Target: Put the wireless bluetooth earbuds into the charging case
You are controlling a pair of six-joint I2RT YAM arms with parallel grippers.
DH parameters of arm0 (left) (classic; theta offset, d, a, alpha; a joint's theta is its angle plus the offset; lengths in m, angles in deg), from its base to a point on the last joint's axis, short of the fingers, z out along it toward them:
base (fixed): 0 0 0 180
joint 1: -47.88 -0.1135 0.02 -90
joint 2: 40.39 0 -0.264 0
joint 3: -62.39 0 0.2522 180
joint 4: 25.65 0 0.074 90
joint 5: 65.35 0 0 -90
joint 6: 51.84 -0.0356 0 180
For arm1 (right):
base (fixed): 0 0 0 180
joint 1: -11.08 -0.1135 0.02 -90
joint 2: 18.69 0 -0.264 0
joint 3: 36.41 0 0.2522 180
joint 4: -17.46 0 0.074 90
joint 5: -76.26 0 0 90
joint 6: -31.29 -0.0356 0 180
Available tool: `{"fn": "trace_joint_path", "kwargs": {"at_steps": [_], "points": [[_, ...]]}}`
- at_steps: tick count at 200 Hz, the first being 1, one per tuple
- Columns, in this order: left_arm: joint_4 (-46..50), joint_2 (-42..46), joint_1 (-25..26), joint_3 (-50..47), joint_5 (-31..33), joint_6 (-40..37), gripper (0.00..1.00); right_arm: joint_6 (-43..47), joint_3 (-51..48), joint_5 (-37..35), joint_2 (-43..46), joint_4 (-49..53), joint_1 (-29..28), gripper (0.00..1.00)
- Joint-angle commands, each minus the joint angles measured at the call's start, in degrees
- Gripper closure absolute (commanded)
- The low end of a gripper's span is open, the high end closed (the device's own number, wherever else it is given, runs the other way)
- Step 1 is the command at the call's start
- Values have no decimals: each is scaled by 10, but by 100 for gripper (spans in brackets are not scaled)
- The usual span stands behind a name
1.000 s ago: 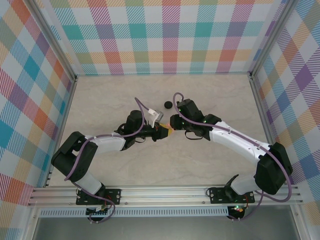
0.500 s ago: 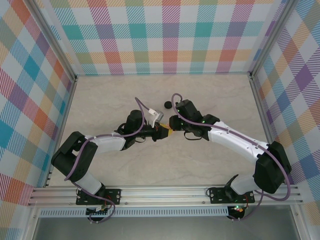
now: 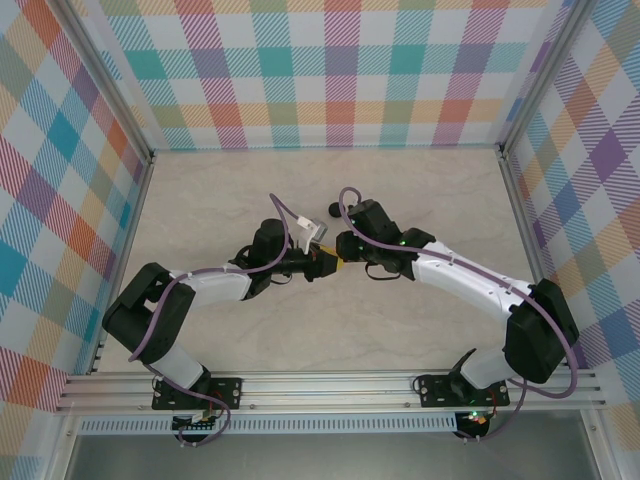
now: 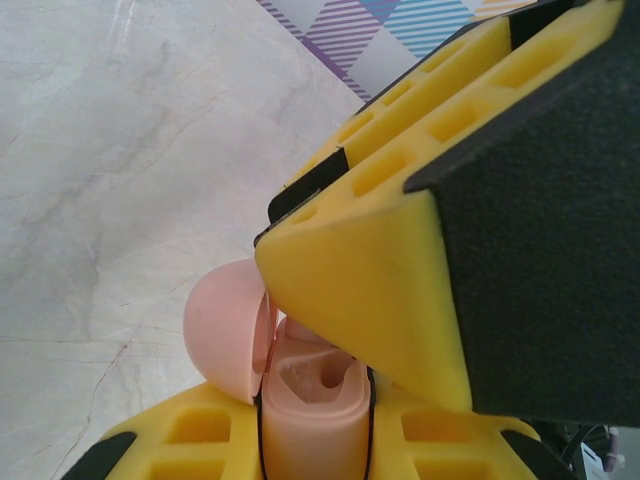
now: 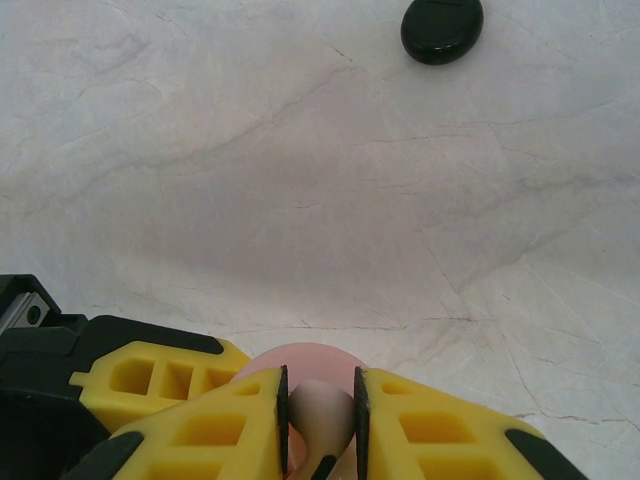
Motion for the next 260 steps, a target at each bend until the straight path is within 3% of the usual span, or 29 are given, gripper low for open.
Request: {"fn": "trace_joint_path", "kwargs": {"at_steps": [1,104,204,260], "points": [[-4,-5,5,16,-7,7,91,-12,18,-7,-7,-14,-7,75],[1,-4,4,22,-17,8,91,-25,24,-43,-13,4,-9,77],[17,-3,5,27,32,11,92,-2,30,-57,-17,26,-28,77],[10,-3,5,31,23,12,92,-9,42,-91,-26,55,-35,77]]}}
